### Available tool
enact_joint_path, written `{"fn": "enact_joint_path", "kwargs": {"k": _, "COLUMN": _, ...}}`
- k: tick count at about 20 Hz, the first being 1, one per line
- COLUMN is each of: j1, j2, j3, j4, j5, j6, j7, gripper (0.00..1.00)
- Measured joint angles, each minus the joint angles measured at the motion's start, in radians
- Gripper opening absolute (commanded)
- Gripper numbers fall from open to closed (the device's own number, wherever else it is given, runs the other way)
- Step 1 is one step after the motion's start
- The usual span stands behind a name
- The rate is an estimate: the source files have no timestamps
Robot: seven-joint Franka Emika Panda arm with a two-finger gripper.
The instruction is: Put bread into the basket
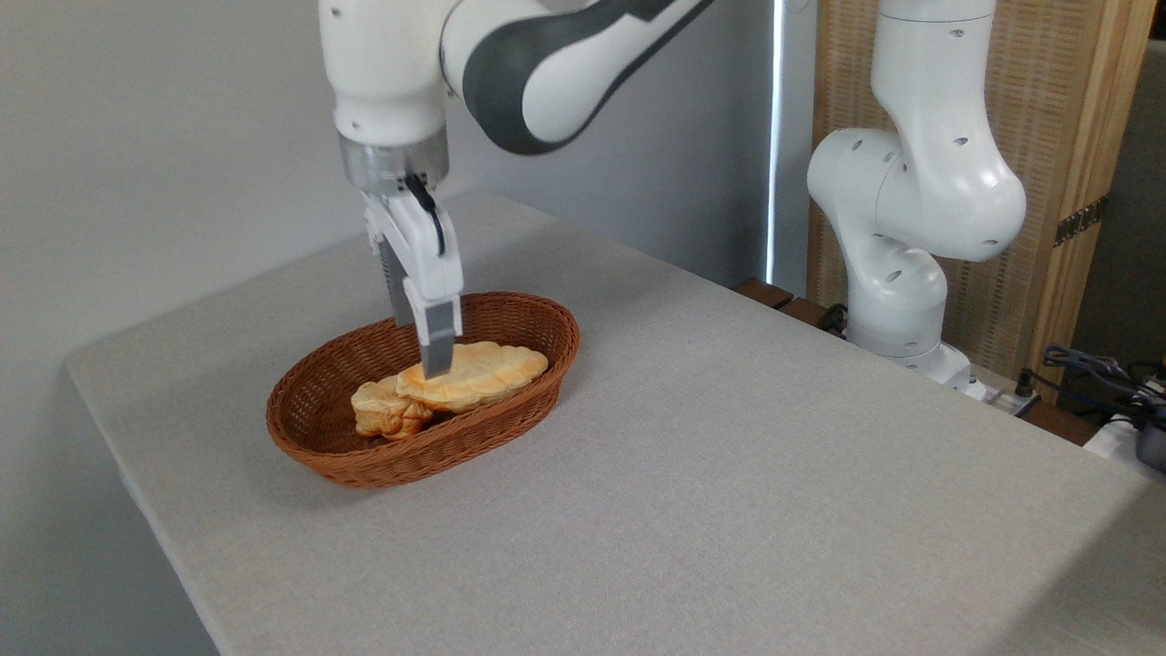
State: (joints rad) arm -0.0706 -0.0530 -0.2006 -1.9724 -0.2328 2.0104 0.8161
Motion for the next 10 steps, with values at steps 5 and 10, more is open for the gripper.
{"fn": "enact_joint_path", "kwargs": {"k": 5, "j1": 0.003, "j2": -0.009, "j3": 0.001, "j4": 0.073, "j5": 0.111, "j6": 0.0, "j7": -0.106, "gripper": 1.0}}
{"fn": "enact_joint_path", "kwargs": {"k": 10, "j1": 0.011, "j2": -0.017, "j3": 0.014, "j4": 0.089, "j5": 0.169, "j6": -0.036, "j7": -0.203, "gripper": 1.0}}
